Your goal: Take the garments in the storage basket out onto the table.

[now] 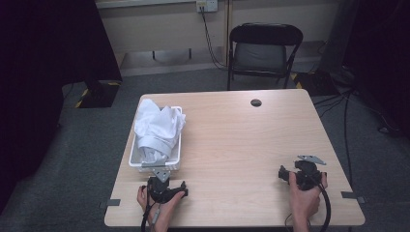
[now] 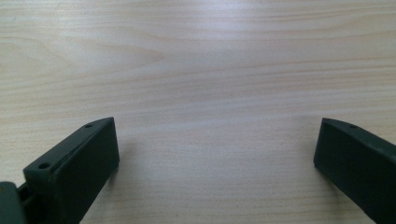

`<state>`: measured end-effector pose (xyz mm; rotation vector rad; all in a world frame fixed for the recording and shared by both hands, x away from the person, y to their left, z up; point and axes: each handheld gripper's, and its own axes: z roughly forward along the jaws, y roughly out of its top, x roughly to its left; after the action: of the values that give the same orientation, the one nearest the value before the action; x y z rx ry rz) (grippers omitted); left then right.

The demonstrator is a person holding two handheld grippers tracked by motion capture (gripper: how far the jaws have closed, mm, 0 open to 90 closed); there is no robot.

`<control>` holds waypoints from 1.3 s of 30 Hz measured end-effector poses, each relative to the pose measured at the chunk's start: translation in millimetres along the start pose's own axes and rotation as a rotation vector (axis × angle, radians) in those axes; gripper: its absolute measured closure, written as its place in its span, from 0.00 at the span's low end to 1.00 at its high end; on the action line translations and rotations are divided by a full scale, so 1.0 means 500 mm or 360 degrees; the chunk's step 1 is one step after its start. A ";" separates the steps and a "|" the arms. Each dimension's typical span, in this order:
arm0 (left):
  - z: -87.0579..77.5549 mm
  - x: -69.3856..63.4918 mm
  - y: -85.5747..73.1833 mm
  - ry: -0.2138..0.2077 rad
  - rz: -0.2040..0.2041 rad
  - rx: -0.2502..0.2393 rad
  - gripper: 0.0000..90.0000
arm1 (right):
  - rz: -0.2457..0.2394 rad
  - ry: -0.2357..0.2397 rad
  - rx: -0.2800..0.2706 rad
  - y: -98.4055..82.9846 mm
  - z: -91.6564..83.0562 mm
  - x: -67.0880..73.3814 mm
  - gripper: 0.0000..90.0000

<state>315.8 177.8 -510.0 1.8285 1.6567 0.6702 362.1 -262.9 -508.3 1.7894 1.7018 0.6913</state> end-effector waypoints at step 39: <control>-0.085 0.025 0.051 -0.0140 -0.0082 -0.0285 0.03 | 0.0000 0.0000 -0.0001 0.000 0.000 0.000 0.00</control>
<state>305.3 192.2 -462.1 1.6594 1.5301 0.6829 362.1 -262.9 -508.4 1.7892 1.7015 0.6915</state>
